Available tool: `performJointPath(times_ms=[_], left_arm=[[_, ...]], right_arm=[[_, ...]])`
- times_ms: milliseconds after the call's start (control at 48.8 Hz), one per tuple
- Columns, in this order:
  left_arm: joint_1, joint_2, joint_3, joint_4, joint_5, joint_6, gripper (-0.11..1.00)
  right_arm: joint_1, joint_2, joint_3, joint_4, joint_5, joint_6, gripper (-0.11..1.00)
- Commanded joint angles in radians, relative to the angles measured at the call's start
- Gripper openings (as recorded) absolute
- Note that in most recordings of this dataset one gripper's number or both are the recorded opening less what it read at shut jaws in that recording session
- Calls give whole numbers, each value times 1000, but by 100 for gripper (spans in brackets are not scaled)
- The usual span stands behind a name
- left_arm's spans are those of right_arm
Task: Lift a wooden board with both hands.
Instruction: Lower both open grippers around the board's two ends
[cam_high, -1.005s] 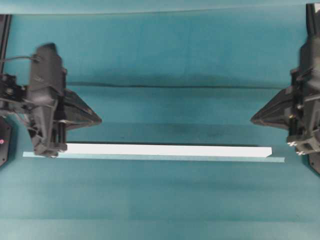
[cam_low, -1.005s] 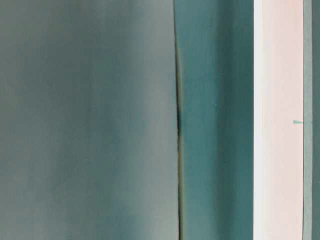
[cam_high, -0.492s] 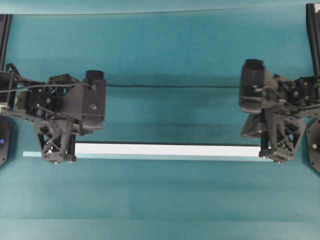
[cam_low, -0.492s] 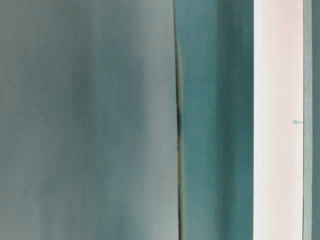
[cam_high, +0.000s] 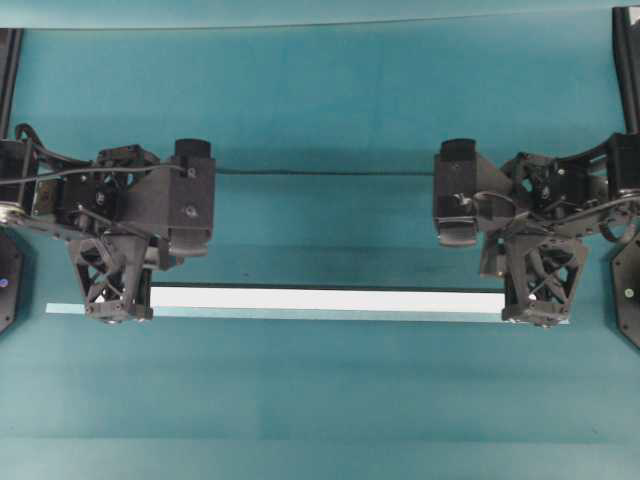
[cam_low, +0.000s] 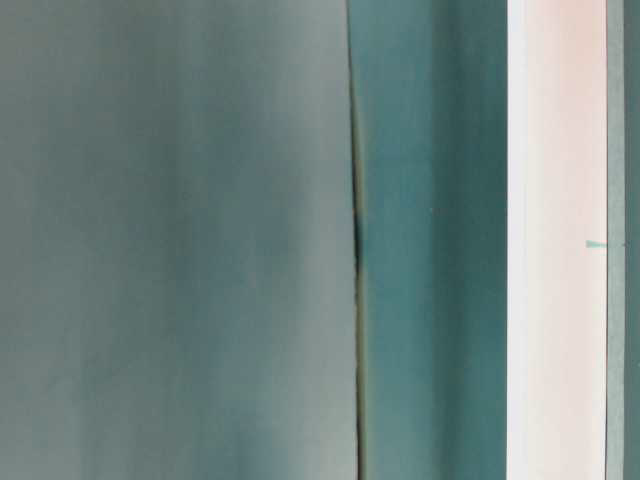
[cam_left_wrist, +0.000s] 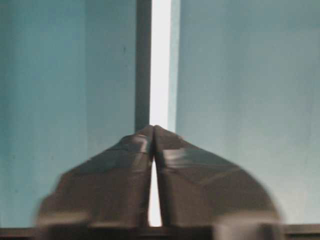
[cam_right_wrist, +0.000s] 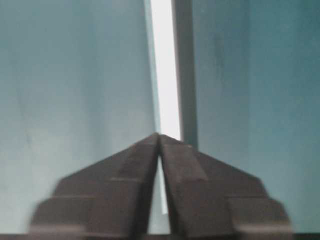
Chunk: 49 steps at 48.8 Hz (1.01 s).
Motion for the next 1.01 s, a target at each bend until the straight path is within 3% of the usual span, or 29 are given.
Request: performJointPath(times_ms=[0, 164, 226, 308, 492, 985], left_arm=[[0, -14, 0, 5, -3, -14, 20], [-11, -12, 23, 5, -3, -21, 70], [-17, -9, 32, 5, -3, -21, 86], [-17, -6, 44, 5, -3, -23, 98], [-18, 20, 91, 5, -41, -17, 99], [-25, 103, 273, 5, -287, -26, 99]], right_arm=[[2, 14, -11, -2, -6, -14, 38], [15, 29, -6, -9, -20, -20, 85], [28, 34, -5, -28, -28, -21, 93], [31, 40, 0, -37, -34, -17, 95], [31, 60, 31, -46, -80, -14, 95], [32, 164, 133, -44, -268, -23, 95]])
